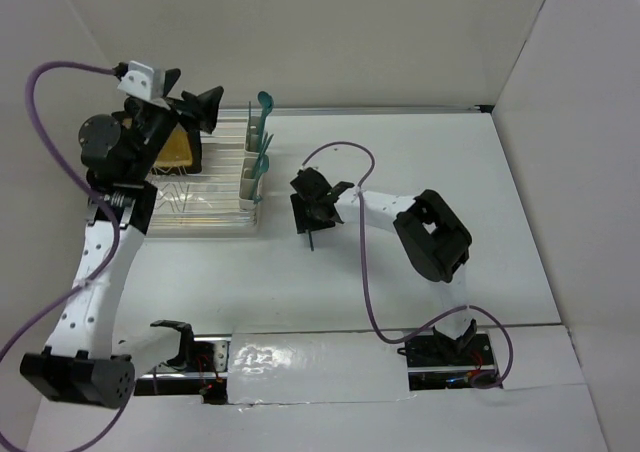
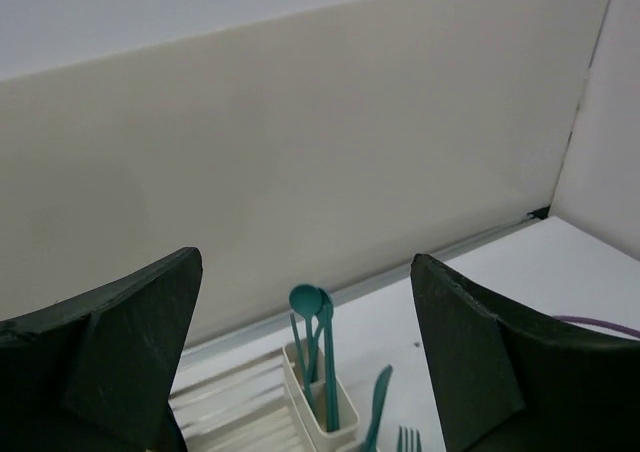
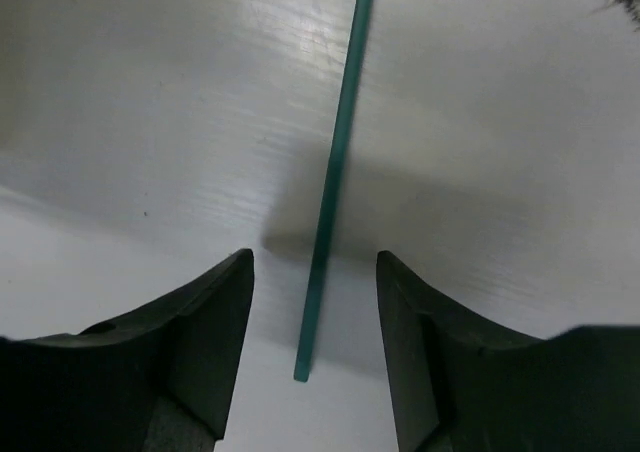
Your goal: Sort the eating utensils into containers
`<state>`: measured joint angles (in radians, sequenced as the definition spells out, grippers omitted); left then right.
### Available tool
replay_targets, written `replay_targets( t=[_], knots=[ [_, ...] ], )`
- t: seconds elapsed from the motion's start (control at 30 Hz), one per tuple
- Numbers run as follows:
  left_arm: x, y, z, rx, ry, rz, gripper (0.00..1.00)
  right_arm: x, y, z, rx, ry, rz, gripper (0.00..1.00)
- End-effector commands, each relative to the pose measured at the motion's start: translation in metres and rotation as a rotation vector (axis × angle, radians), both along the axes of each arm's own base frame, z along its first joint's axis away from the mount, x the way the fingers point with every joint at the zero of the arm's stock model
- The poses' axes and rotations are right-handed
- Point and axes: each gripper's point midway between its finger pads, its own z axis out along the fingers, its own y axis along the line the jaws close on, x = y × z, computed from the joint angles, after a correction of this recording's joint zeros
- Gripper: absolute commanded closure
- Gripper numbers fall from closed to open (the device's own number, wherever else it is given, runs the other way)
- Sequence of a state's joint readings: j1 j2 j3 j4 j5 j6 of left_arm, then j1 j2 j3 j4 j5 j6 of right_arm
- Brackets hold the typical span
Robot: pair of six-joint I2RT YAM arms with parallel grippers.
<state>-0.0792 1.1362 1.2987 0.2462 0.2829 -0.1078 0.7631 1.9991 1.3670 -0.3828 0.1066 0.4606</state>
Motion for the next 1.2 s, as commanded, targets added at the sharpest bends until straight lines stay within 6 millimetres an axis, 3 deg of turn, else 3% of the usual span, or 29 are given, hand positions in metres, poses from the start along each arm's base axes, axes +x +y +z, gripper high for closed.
replay_targets(
  t=[0.0,0.13,0.23,0.37,0.53,0.63,0.67,0.73,0.77,0.87,0.9,0.97,1.13,1.17],
  knots=[
    [-0.022,0.0,-0.034,0.001,0.128,-0.014,0.02,0.005,-0.015,-0.015,-0.115,-0.021,-0.066,0.41],
    [-0.05,0.003,-0.044,0.018,0.151,-0.009,0.02,-0.004,-0.019,-0.028,-0.155,-0.005,-0.067,0.51],
    [-0.059,0.009,-0.052,0.026,0.18,0.022,0.02,-0.016,-0.029,-0.043,-0.189,0.018,-0.071,0.62],
    [-0.068,0.007,-0.062,0.035,0.217,0.006,0.02,-0.025,-0.044,-0.059,-0.233,0.055,-0.088,0.9],
    [-0.072,-0.006,-0.079,0.008,0.289,-0.07,0.02,-0.026,-0.071,-0.063,-0.37,0.025,-0.096,1.0],
    [-0.066,-0.012,-0.083,-0.043,0.358,-0.099,0.03,-0.02,-0.077,-0.049,-0.273,0.056,-0.115,1.0],
    [-0.062,-0.013,-0.085,-0.103,0.399,-0.095,0.04,-0.008,-0.066,-0.02,-0.159,0.006,-0.111,1.0],
    [-0.048,-0.01,-0.081,-0.188,0.473,-0.05,0.04,-0.001,-0.059,0.01,0.023,0.006,-0.103,1.0],
    [-0.043,-0.012,-0.082,-0.221,0.515,-0.045,0.04,0.007,-0.052,0.054,0.138,-0.069,-0.099,1.0],
    [-0.025,-0.026,-0.084,-0.278,0.601,-0.076,0.04,0.019,-0.035,0.146,0.392,-0.236,-0.055,1.0],
    [-0.016,-0.03,-0.09,-0.305,0.635,-0.081,0.04,0.021,-0.034,0.161,0.426,-0.272,-0.047,1.0],
    [-0.011,-0.047,-0.086,-0.324,0.632,-0.149,0.06,0.019,-0.028,0.199,0.487,-0.329,-0.016,1.0],
    [0.001,-0.077,-0.085,-0.387,0.654,-0.223,0.06,0.01,-0.014,0.247,0.619,-0.402,0.05,1.0],
    [0.011,-0.077,-0.091,-0.393,0.667,-0.21,0.07,0.006,-0.01,0.256,0.642,-0.416,0.078,1.0]
  ],
)
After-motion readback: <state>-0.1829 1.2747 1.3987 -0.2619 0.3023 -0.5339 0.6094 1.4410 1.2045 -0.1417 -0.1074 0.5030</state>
